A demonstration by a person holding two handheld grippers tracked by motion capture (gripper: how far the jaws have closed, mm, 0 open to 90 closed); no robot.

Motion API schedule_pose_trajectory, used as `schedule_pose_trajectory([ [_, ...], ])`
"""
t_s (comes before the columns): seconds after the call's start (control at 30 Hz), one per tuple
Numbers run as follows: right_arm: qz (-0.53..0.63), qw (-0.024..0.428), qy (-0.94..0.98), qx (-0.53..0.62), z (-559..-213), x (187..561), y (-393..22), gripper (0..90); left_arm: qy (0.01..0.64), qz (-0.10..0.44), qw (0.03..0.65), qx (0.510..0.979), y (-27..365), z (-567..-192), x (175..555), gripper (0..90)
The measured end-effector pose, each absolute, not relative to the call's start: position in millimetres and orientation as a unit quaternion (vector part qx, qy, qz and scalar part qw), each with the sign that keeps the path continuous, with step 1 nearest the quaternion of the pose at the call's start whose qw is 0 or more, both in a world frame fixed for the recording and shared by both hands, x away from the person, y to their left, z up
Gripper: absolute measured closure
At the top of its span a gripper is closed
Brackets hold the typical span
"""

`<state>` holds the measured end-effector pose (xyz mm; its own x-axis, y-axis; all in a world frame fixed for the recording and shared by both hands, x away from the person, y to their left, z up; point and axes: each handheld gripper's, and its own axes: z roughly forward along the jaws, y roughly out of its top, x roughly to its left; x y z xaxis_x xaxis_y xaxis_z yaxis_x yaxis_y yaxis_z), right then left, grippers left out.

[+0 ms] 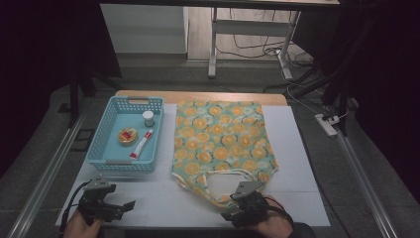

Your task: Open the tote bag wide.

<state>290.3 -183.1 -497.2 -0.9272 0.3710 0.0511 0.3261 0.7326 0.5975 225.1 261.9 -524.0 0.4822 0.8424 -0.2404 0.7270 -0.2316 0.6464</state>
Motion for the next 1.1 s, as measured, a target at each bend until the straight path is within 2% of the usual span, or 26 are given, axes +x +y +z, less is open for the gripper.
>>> schedule_pose_trajectory([
  [0.3,0.266,0.049,0.946,0.175,-508.0,294.1,-182.6,62.2,0.503,0.079,0.362,0.781,261.6,-524.3,225.6,1.1],
  [0.33,0.266,0.049,0.946,0.175,-508.0,294.1,-182.6,62.2,0.503,0.079,0.362,0.781,261.6,-524.3,225.7,1.1],
  [0.43,0.265,0.052,0.947,0.171,-507.3,294.6,-183.3,75.8,0.502,0.079,0.361,0.782,261.6,-524.3,225.7,1.2],
  [0.47,0.262,0.05,0.949,0.169,-507.5,295.5,-184.0,83.4,0.502,0.079,0.361,0.782,261.5,-524.3,225.8,1.3],
  [0.5,0.261,0.047,0.949,0.169,-507.6,295.8,-184.4,86.1,0.503,0.078,0.361,0.782,261.6,-524.3,225.8,1.3],
  [1.1,0.346,-0.002,0.919,0.19,-476.9,310.7,-194.4,88.7,0.5,0.069,0.364,0.783,262.3,-524.6,227.3,1.4],
])
